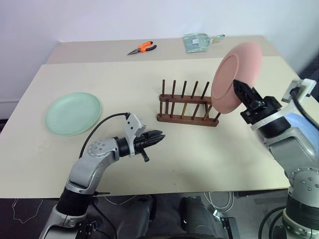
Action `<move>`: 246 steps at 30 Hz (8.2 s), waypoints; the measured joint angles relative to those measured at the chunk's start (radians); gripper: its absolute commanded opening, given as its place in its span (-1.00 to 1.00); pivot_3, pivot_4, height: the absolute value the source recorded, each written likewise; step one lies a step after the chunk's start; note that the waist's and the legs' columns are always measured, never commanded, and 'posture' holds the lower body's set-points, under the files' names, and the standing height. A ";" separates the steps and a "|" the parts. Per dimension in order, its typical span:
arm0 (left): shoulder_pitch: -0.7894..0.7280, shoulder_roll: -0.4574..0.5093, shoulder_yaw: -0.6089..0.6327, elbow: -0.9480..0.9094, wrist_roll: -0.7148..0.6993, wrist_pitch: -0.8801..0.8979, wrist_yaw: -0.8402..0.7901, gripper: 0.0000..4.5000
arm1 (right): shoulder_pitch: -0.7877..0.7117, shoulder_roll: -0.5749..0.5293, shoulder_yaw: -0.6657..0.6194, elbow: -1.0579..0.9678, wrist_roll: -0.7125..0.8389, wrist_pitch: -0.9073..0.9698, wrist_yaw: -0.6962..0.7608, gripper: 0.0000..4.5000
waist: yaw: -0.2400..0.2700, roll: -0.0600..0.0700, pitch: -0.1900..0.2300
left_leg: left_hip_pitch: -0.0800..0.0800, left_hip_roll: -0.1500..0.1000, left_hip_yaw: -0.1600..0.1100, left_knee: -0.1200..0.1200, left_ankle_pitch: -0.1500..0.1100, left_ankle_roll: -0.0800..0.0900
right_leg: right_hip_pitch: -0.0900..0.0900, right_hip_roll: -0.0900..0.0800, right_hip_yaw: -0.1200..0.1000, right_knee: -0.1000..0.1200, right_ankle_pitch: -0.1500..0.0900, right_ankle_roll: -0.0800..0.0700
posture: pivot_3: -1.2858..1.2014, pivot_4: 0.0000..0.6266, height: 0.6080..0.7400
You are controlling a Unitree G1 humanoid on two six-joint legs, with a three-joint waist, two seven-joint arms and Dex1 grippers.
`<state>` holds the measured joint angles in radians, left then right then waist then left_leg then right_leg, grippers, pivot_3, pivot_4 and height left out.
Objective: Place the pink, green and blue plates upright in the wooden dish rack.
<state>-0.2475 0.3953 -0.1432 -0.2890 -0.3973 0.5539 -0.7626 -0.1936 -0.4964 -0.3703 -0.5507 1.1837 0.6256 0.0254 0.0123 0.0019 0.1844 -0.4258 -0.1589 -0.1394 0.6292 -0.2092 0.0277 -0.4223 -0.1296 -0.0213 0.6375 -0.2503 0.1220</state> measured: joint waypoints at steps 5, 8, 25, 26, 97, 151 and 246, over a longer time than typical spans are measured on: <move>0.000 0.000 0.000 0.000 0.000 0.000 0.003 -0.70 | -0.007 0.000 0.013 0.033 -0.043 0.000 0.008 0.43 | 0.001 0.000 0.000 | 0.000 0.000 0.000 0.000 0.000 0.000 | 0.000 0.000 0.000 0.000 0.000 0.000 | 0.03 -0.52 0.83; 0.002 0.000 0.000 -0.001 -0.001 0.000 0.006 -0.46 | -0.023 -0.027 0.027 0.042 -0.102 -0.005 0.031 0.65 | 0.001 0.001 0.000 | 0.000 0.000 0.000 0.001 0.000 0.000 | 0.000 0.000 0.000 0.000 0.000 0.000 | 0.03 -0.52 0.83; -0.153 -0.064 0.464 0.206 0.129 -0.032 0.665 0.97 | -0.335 -0.398 0.293 0.022 -0.531 -0.117 0.512 0.99 | -0.003 -0.003 -0.001 | 0.000 0.002 0.001 0.001 0.001 -0.002 | -0.002 0.001 0.000 0.003 0.001 0.000 | 0.03 -0.52 0.83; -0.160 -0.048 0.511 0.222 0.160 -0.012 0.746 0.97 | -0.335 -0.397 0.369 0.018 -0.583 -0.137 0.551 0.99 | -0.002 -0.004 -0.001 | 0.000 0.001 0.001 0.002 0.001 -0.002 | -0.002 0.001 0.000 0.003 0.001 0.000 | 0.03 -0.52 0.83; -0.181 0.043 0.372 0.052 0.033 -0.055 0.649 0.57 | -0.294 0.145 0.465 0.194 -1.209 -0.474 0.484 -1.00 | 0.002 -0.016 0.001 | 0.004 0.002 0.004 0.000 0.007 -0.015 | -0.006 0.012 0.017 0.011 0.005 0.000 | 0.03 -0.52 0.83; 0.074 -0.029 0.009 -0.025 0.126 -0.233 0.220 0.59 | -0.339 -0.178 0.006 0.178 -0.700 -0.090 0.340 0.99 | 0.007 -0.012 0.002 | 0.002 0.002 0.002 -0.001 0.002 -0.009 | -0.006 0.012 0.019 0.005 0.006 -0.002 | 0.03 -0.52 0.83; 0.058 -0.052 0.135 0.276 0.305 -0.542 0.314 0.59 | -0.568 0.596 0.263 0.356 -0.003 -0.003 -0.548 -0.69 | -0.027 -0.002 -0.001 | 0.002 0.002 0.002 -0.002 0.004 -0.007 | -0.015 0.016 0.020 0.012 0.007 -0.003 | 0.03 -0.52 0.83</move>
<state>-0.1893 0.3433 -0.0081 -0.0131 -0.0926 0.0117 -0.4491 -0.7612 0.0994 -0.1077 -0.1947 1.1806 0.6225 -0.5222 -0.0143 -0.0005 0.1835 -0.4240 -0.1570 -0.1378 0.6273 -0.2051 0.0204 -0.4376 -0.1140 -0.0014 0.6496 -0.2435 0.1194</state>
